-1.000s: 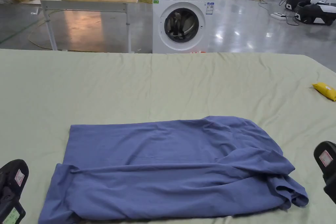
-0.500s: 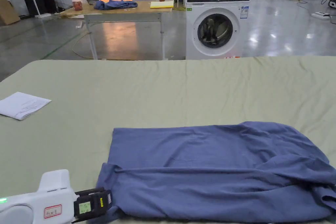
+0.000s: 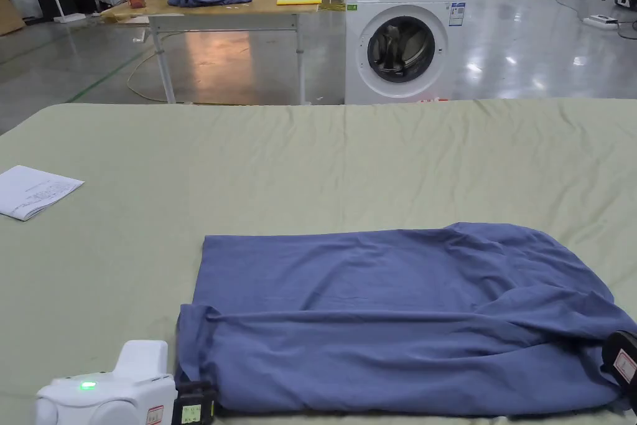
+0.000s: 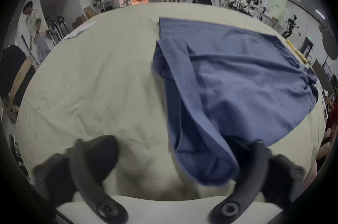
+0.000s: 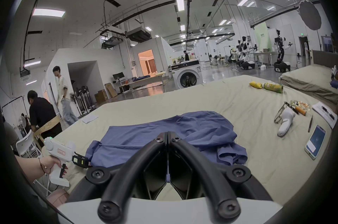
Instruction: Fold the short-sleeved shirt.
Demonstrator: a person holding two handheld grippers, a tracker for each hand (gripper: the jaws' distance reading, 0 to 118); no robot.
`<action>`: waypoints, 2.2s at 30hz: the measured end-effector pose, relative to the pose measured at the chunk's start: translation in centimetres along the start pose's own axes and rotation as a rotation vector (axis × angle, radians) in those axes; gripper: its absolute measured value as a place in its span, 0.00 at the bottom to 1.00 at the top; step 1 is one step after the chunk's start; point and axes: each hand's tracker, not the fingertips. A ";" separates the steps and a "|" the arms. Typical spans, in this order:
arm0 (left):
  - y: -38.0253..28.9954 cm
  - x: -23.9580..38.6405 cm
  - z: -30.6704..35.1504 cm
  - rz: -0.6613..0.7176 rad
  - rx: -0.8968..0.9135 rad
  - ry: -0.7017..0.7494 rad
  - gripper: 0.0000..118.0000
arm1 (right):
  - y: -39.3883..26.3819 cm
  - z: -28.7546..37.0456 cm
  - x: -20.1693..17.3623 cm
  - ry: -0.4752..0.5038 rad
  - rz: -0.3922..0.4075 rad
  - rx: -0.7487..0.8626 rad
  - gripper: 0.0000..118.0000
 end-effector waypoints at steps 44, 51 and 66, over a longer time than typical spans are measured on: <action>4.3 -3.2 6.4 -0.048 0.035 -0.144 0.00 | 5.3 -10.2 16.0 -0.201 -0.090 -0.754 0.01; 2.4 -5.6 11.6 -0.093 0.025 -0.171 0.00 | 5.6 -2.6 13.8 -0.147 -0.118 -0.757 0.01; -5.8 -6.6 9.2 -0.071 -0.102 -0.153 0.57 | -2.6 -1.1 14.6 -0.219 -0.112 -0.771 0.56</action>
